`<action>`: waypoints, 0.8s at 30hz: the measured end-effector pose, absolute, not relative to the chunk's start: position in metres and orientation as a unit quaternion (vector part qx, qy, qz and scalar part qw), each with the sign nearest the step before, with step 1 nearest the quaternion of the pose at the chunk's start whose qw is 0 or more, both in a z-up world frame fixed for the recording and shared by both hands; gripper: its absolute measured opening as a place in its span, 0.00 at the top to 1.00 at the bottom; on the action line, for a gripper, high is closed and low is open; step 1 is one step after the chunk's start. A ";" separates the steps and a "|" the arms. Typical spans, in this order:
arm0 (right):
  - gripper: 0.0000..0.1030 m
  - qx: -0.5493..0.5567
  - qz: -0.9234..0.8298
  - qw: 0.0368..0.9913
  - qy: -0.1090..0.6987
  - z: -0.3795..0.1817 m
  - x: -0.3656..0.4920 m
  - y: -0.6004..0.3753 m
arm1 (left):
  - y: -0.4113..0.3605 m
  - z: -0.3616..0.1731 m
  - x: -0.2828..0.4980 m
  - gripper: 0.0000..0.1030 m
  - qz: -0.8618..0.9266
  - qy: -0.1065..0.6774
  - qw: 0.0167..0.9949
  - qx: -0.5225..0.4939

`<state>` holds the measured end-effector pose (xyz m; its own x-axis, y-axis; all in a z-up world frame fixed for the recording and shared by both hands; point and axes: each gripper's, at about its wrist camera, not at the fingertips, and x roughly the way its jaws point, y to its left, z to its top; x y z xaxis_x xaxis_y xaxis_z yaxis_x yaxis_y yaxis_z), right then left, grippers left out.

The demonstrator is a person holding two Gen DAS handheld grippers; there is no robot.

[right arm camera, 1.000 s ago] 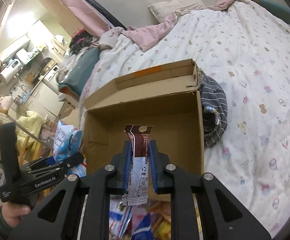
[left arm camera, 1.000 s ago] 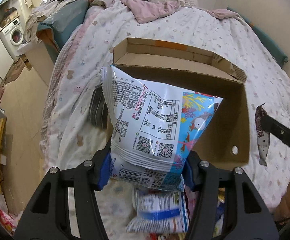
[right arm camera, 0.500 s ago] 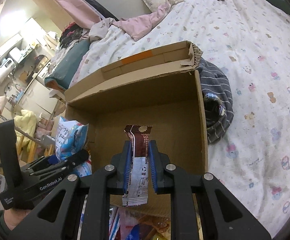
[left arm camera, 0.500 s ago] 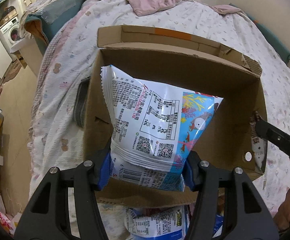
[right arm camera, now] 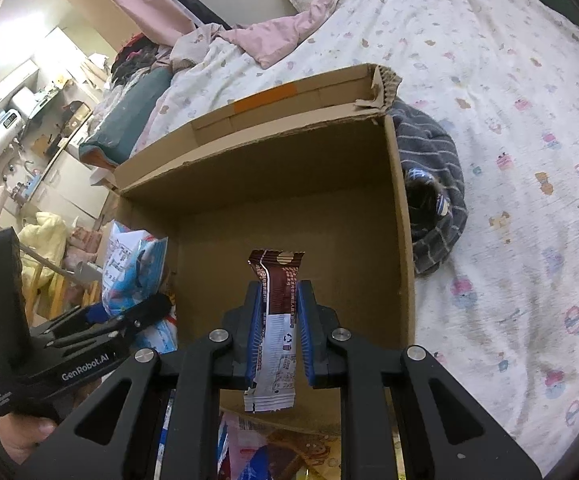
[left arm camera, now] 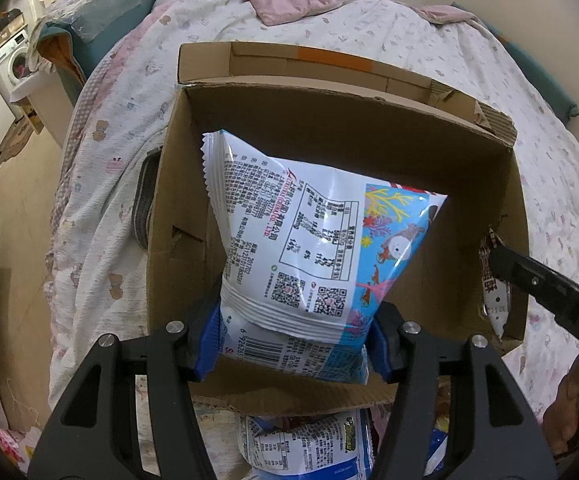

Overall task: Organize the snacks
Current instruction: 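Carry both snacks over the box and open both tools to drop them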

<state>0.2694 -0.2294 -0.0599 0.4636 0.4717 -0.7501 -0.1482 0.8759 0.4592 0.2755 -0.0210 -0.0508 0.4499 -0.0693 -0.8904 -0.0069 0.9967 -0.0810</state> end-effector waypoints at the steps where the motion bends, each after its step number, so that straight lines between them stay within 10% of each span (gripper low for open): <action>1: 0.82 0.166 0.185 0.839 0.483 -0.060 0.270 -0.229 | -0.021 -0.051 0.275 0.44 -0.019 0.524 0.851 -0.036; 15: 0.79 0.168 0.183 0.843 0.477 -0.058 0.270 -0.232 | -0.018 -0.040 0.269 0.16 -0.019 0.514 0.857 -0.040; 24: 0.73 0.177 0.181 0.842 0.477 -0.055 0.274 -0.235 | -0.014 -0.037 0.268 0.15 -0.021 0.512 0.857 -0.051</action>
<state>0.2735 -0.2352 -0.0554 0.4799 0.4739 -0.7383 -0.1358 0.8716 0.4711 0.2683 -0.0137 -0.0365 0.4751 -0.0876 -0.8755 -0.0159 0.9940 -0.1081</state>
